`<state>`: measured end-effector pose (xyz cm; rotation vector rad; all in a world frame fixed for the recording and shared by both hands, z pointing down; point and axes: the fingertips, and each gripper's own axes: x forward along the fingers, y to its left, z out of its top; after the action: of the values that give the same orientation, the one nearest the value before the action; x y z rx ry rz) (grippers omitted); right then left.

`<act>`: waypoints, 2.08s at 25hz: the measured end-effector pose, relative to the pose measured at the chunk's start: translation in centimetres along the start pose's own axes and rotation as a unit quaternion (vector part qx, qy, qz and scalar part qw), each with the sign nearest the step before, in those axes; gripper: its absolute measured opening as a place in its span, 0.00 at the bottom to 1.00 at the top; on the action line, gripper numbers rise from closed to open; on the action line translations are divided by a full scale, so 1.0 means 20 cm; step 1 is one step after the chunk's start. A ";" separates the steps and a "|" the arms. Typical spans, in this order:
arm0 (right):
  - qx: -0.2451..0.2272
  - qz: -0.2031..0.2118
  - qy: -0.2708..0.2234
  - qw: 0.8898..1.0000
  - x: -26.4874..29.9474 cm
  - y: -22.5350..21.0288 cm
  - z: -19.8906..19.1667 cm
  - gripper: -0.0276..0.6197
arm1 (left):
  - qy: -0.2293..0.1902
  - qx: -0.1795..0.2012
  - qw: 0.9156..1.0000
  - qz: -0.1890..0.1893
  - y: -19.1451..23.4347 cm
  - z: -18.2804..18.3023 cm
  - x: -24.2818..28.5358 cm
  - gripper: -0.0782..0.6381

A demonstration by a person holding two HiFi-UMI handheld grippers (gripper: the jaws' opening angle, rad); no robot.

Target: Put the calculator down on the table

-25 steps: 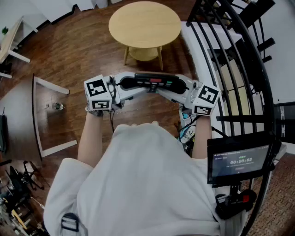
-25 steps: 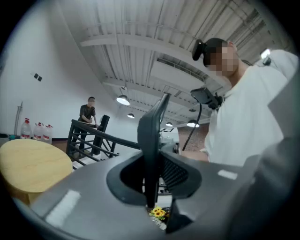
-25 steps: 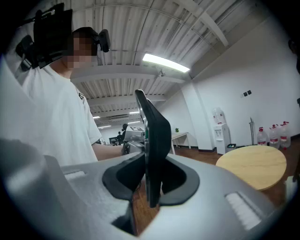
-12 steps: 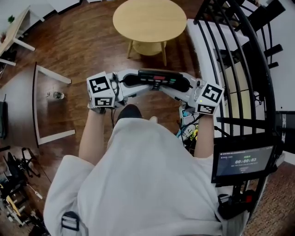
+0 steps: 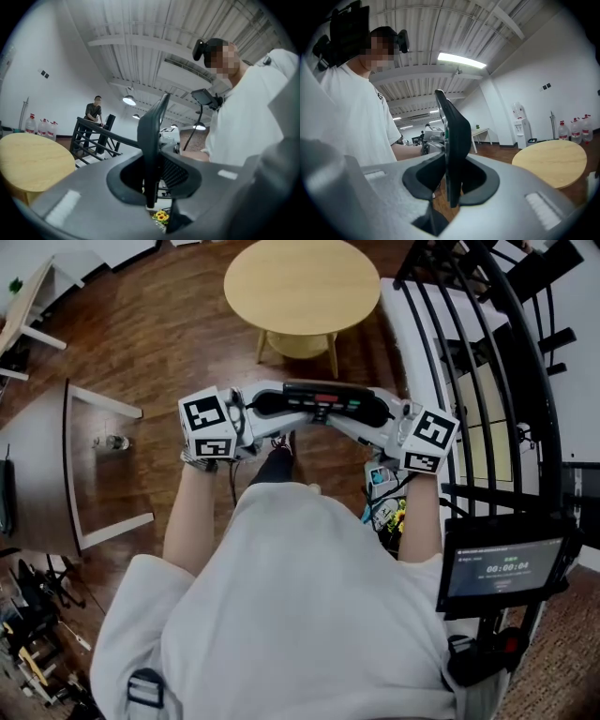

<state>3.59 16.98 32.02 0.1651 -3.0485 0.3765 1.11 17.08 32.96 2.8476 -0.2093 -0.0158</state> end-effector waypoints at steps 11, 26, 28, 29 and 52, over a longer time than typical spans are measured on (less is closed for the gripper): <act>0.011 -0.021 -0.010 1.000 0.10 -0.54 0.10 0.18 | 0.010 -0.006 1.000 -0.016 0.55 0.12 0.04 0.23; 0.027 -0.055 -0.018 0.998 0.37 -1.01 0.27 0.18 | 0.017 -0.019 0.999 -0.032 1.08 0.30 -0.11 0.24; 0.027 -0.055 -0.020 0.998 0.37 -1.01 0.28 0.18 | 0.020 -0.016 0.999 -0.034 1.08 0.31 -0.11 0.24; 0.026 -0.055 -0.022 0.998 0.37 -1.01 0.28 0.18 | 0.020 -0.014 0.999 -0.035 1.08 0.32 -0.11 0.24; -0.005 -0.057 -0.013 0.998 0.38 -1.45 0.47 0.18 | -0.003 0.017 1.000 -0.017 1.50 0.52 -0.01 0.24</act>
<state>-1.13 -14.04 30.54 0.3459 -3.0484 0.3545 -3.72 -14.25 31.45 2.8852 -0.1646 -0.0280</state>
